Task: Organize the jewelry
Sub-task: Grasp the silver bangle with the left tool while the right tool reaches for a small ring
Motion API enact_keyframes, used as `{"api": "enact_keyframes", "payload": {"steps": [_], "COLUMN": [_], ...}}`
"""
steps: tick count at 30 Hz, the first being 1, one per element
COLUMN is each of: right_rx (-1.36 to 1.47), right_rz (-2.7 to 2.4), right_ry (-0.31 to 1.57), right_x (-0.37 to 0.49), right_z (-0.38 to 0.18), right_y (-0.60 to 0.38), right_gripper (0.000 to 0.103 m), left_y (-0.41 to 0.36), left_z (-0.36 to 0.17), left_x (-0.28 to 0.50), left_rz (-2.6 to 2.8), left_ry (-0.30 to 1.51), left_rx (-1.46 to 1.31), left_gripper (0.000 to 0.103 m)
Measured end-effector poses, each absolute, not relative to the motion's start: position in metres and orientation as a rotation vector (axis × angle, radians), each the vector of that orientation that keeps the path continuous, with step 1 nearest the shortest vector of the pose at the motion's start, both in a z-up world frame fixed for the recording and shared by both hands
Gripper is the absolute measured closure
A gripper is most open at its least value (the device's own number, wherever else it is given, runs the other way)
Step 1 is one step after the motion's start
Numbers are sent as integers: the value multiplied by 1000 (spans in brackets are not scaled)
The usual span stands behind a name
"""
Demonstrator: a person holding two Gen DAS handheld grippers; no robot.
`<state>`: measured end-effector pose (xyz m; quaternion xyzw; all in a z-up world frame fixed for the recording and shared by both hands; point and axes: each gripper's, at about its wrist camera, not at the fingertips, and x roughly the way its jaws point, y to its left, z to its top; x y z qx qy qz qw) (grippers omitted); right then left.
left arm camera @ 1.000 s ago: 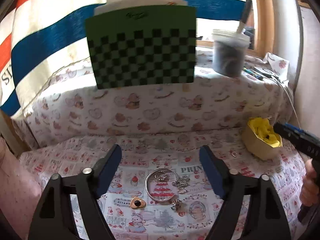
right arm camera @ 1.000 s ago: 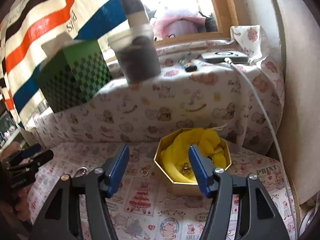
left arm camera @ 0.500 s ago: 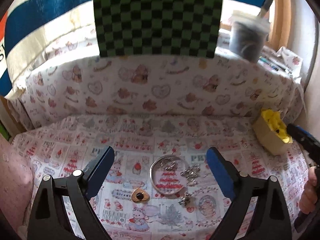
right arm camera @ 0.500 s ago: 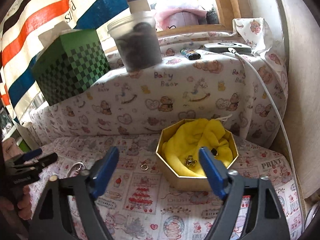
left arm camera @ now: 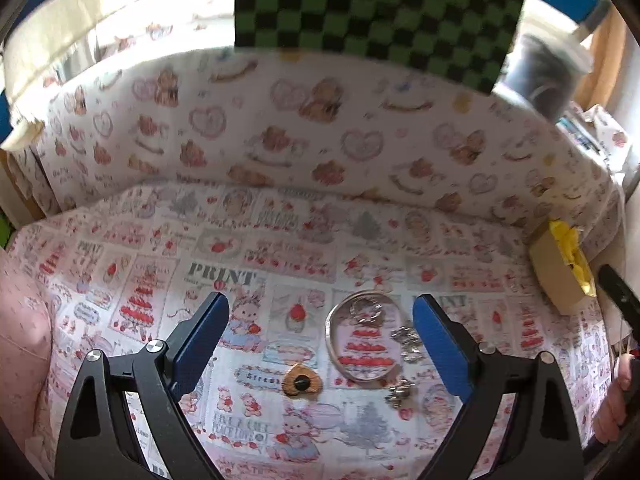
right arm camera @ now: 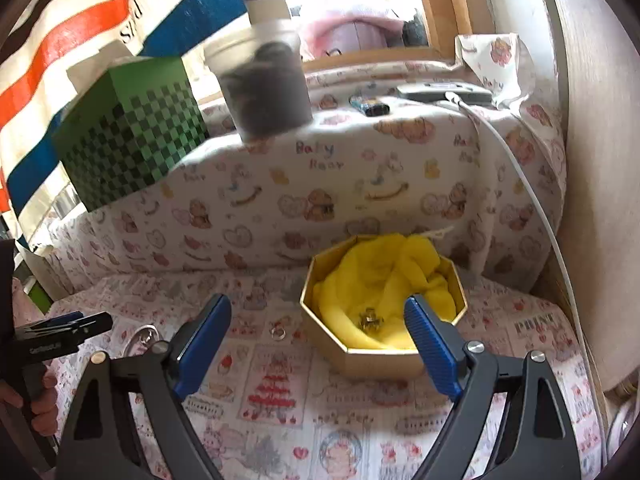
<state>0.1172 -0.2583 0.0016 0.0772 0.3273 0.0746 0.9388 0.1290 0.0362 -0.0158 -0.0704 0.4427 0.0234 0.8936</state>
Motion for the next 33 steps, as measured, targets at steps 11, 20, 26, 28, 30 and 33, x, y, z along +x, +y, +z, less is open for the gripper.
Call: {"api": "enact_keyframes", "payload": {"steps": [11,20,26,28,30,33], "right_rx": [211,117,77,69,77,114], "right_rz": [72,114,143,160,176,190], "right_ry": [781,785,794,820,857,908], "right_x": [136,140,150,155,160,167], "right_z": [4,6,4,0,-5,-13], "right_y": [-249,-202,-184,-180,-179,-181], "right_gripper": [16,16,16,16,16,16], "left_y": [50,22,13,18,27,29], "left_z": [-18,-27,-31,-34,-40,-47], "left_x": [134,136,141,145,148,150], "left_rz": [-93,-156,-119,-113,-83,-30], "left_ry": [1002,998,990,985,1006,1030], "left_rx": [-222,-110,-89,-142,-146,-104], "left_gripper": [21,31,54,55,62,73]}}
